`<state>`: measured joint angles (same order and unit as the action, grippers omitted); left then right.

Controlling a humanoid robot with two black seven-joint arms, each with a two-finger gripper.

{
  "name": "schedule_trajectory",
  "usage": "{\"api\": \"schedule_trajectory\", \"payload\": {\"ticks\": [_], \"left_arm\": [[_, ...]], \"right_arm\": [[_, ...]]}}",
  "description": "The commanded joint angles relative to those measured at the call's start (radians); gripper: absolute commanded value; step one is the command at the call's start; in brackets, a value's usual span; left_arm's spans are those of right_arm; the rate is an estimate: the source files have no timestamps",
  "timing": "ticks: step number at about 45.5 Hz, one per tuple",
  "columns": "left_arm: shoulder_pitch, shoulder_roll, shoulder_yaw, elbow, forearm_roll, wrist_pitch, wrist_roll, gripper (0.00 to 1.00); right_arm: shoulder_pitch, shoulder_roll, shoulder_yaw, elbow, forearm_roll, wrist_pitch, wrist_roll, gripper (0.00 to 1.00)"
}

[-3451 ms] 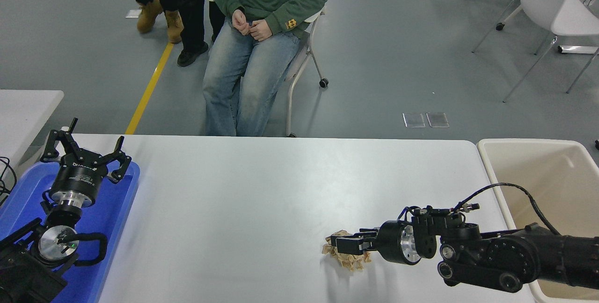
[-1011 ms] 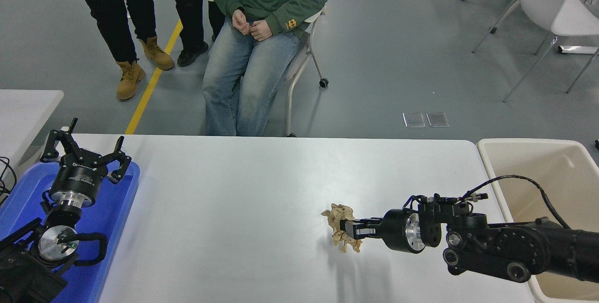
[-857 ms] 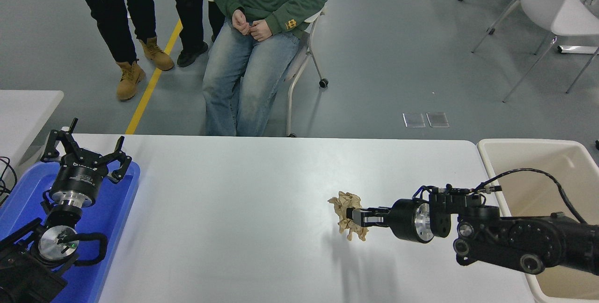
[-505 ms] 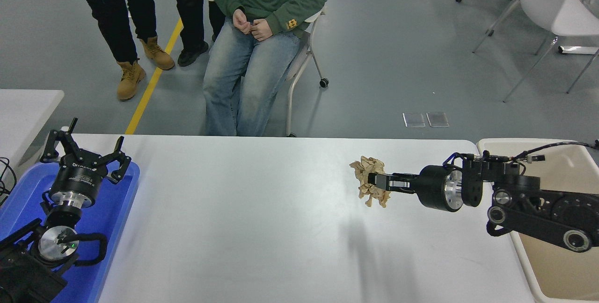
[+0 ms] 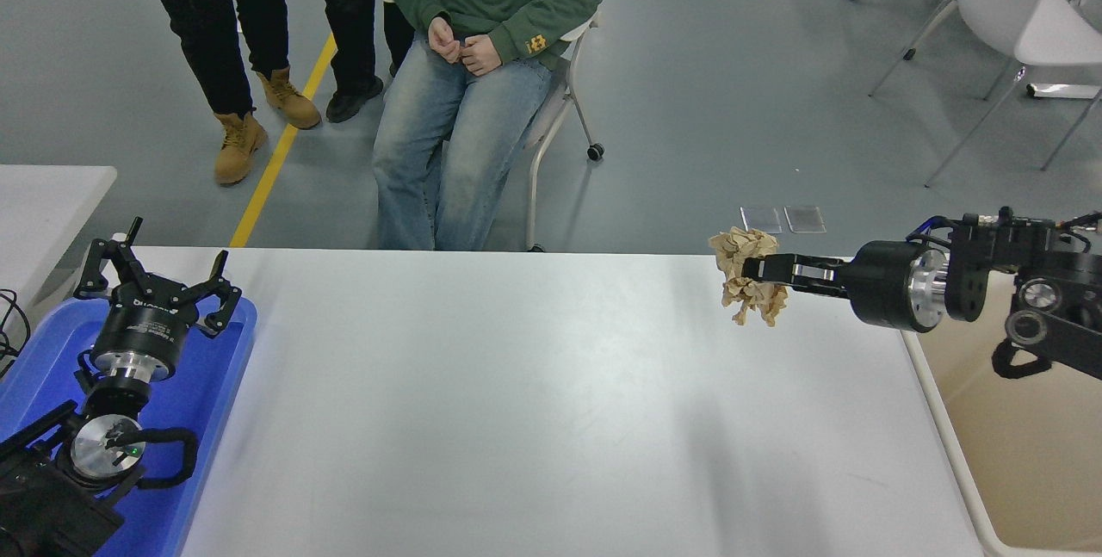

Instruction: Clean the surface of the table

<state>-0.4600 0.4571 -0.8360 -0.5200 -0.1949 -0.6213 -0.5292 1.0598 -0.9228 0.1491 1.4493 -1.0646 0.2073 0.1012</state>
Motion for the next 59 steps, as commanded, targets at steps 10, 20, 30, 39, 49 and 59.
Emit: {"api": "schedule_trajectory", "payload": {"ticks": [10, 20, 30, 39, 49, 59], "left_arm": [[0.001, 0.0, 0.0, 0.0, 0.0, 0.0, 0.0, 1.0], [0.0, 0.0, 0.0, 0.0, 0.0, 0.0, 0.0, 1.0], [0.001, 0.0, 0.0, 0.0, 0.0, 0.0, 0.0, 1.0], [0.0, 0.0, 0.0, 0.0, 0.0, 0.0, 0.0, 1.0], [0.0, 0.0, 0.0, 0.0, 0.0, 0.0, 0.0, 1.0], [0.0, 0.0, 0.0, 0.0, 0.0, 0.0, 0.0, 1.0]], "right_arm": [[0.049, -0.087, 0.02, 0.054, 0.032, 0.058, -0.001, 0.0], [0.049, -0.084, 0.018, 0.054, 0.032, 0.058, -0.001, 0.0], [0.048, -0.085, 0.018, 0.052, 0.032, 0.058, -0.001, 0.0], [0.043, -0.076, 0.012, 0.04, 0.031, 0.054, -0.006, 0.0], [0.054, -0.076, 0.02, -0.023, 0.032, 0.049, -0.014, 0.0], [0.052, -0.074, 0.02, -0.135, 0.031, 0.04, -0.015, 0.0]]}}
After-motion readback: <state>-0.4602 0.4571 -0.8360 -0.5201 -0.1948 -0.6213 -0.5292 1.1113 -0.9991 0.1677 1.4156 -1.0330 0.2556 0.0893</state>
